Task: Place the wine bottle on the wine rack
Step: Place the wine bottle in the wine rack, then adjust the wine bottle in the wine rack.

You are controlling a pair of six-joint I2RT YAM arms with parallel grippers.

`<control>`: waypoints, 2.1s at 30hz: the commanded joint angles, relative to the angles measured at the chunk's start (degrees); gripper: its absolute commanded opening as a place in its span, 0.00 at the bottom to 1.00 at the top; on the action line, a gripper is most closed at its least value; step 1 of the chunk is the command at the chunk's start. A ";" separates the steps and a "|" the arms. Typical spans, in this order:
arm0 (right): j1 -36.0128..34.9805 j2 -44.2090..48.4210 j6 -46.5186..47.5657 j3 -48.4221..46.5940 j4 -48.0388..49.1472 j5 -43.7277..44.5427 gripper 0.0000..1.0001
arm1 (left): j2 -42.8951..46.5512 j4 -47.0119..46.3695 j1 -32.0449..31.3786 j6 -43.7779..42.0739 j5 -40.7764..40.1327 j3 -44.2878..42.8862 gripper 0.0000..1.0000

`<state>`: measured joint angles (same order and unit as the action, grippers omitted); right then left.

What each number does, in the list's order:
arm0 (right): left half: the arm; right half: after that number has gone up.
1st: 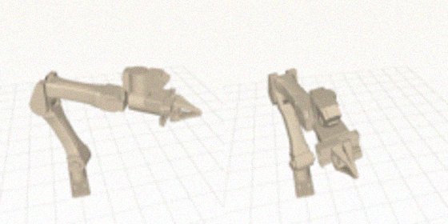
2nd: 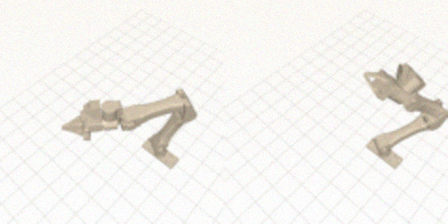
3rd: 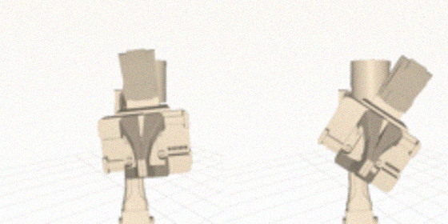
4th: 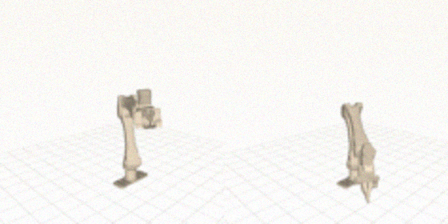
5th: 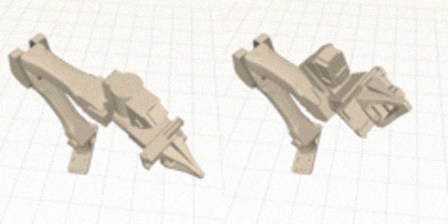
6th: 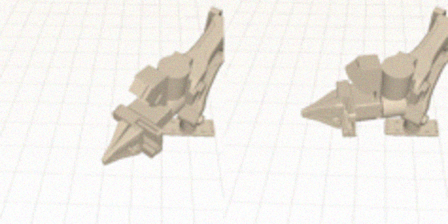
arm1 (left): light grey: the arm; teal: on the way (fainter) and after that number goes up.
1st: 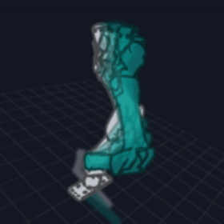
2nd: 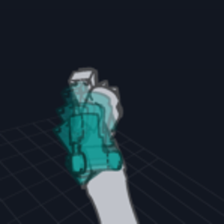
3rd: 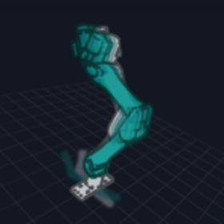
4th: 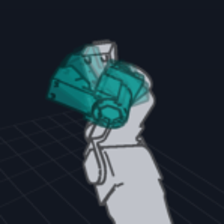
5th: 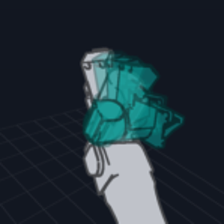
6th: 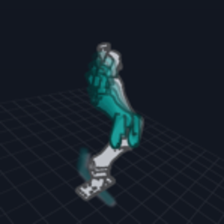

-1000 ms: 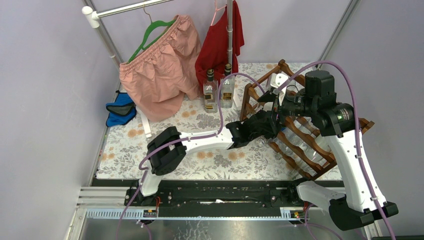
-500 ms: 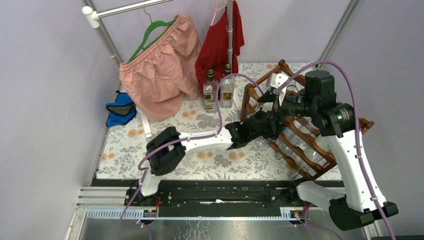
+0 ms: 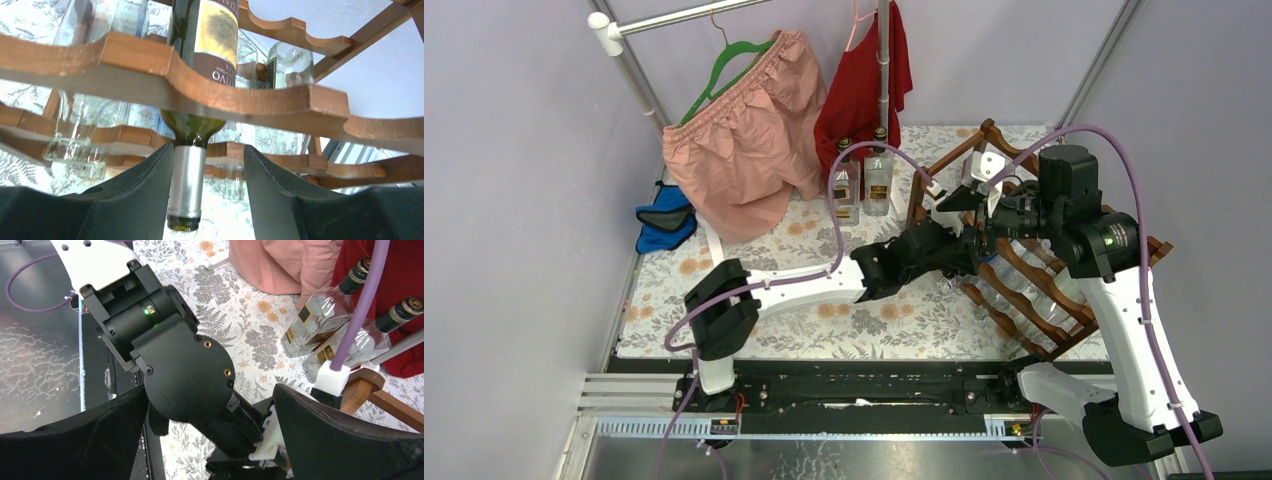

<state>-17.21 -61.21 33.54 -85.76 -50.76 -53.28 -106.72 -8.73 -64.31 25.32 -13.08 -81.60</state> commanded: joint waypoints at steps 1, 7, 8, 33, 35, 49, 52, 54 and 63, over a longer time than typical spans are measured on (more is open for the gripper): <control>1.05 -0.01 2.48 -0.06 1.28 2.91 1.00 | 5.79 -5.34 -2.27 -0.68 -2.09 4.37 0.60; 1.13 -0.13 4.62 -0.75 -0.79 1.20 1.00 | 13.68 -7.21 -2.95 -2.13 -0.78 14.06 0.58; 1.13 -0.09 5.13 -0.87 -1.40 1.07 1.00 | 15.28 -7.80 -3.12 -2.46 -0.67 16.14 0.57; 2.94 -0.49 8.39 -0.25 -4.15 -0.51 1.00 | 8.05 -9.87 -3.63 -2.51 -0.64 22.47 0.03; 2.90 -0.44 8.38 -0.14 -4.05 -0.60 1.00 | 6.94 -9.47 -3.58 -2.77 -0.89 20.97 0.03; 3.09 -0.05 8.39 0.06 -4.18 -0.99 1.00 | 1.71 -4.75 -2.05 -4.46 -0.61 12.13 0.03; 3.13 0.04 8.38 0.15 -4.13 -1.13 1.00 | 1.57 -4.68 -1.98 -5.10 -0.03 11.26 0.03; 3.15 0.20 8.43 0.15 -4.31 -1.06 1.00 | 1.91 -4.84 -1.98 -5.51 1.13 11.30 0.03; 3.43 0.48 8.65 0.16 -4.51 -1.45 1.00 | 9.64 -5.03 -2.00 -5.90 8.19 21.47 0.13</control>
<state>-14.44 -61.63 42.02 -85.52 -56.27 -53.21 -102.59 -12.86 -66.70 20.80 -7.77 -65.41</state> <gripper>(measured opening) 0.995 0.103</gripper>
